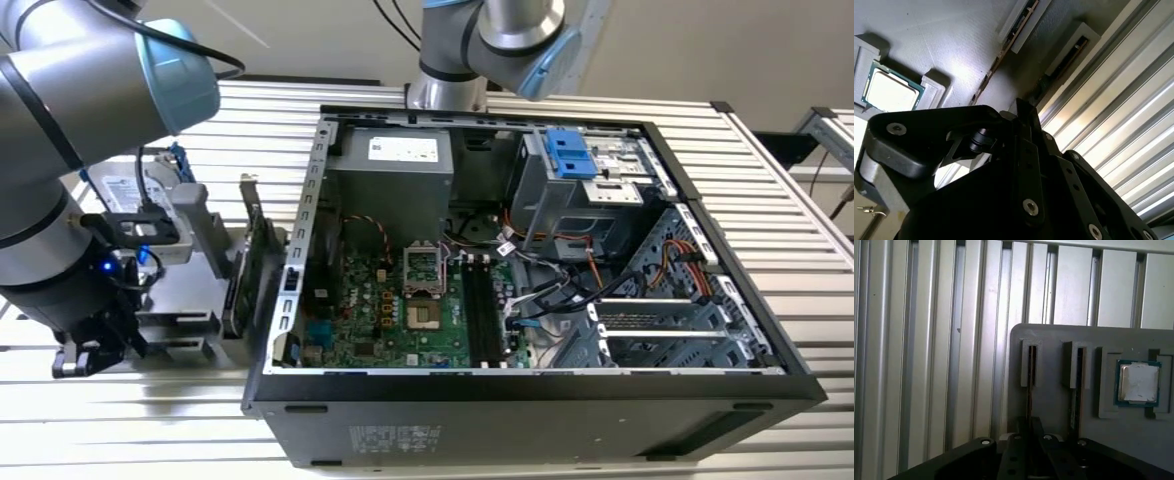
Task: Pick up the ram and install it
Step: 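Pick up the ram and move it above insertion slot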
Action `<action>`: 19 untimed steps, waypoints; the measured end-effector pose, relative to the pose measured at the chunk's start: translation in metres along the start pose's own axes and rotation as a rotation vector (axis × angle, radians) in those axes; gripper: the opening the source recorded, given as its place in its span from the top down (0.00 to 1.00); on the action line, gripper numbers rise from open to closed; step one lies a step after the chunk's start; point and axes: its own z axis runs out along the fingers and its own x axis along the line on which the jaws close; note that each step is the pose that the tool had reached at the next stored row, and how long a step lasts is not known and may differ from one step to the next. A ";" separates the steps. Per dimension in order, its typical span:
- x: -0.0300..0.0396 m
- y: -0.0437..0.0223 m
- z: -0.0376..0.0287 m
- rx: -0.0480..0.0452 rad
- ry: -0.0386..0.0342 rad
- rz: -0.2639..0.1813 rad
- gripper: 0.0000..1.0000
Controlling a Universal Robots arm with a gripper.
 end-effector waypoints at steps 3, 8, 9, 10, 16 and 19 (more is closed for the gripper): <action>0.0000 0.0001 0.0000 0.0000 0.0000 0.000 1.00; 0.0000 0.0002 0.0000 0.0000 0.0000 0.000 1.00; 0.0000 0.0002 0.0000 -0.0001 0.0000 0.000 1.00; 0.0000 0.0003 0.0000 0.0000 0.0000 0.000 1.00; 0.0000 0.0006 -0.0001 0.0002 -0.0002 0.000 1.00; 0.0000 0.0006 -0.0015 0.0000 0.0000 0.000 1.00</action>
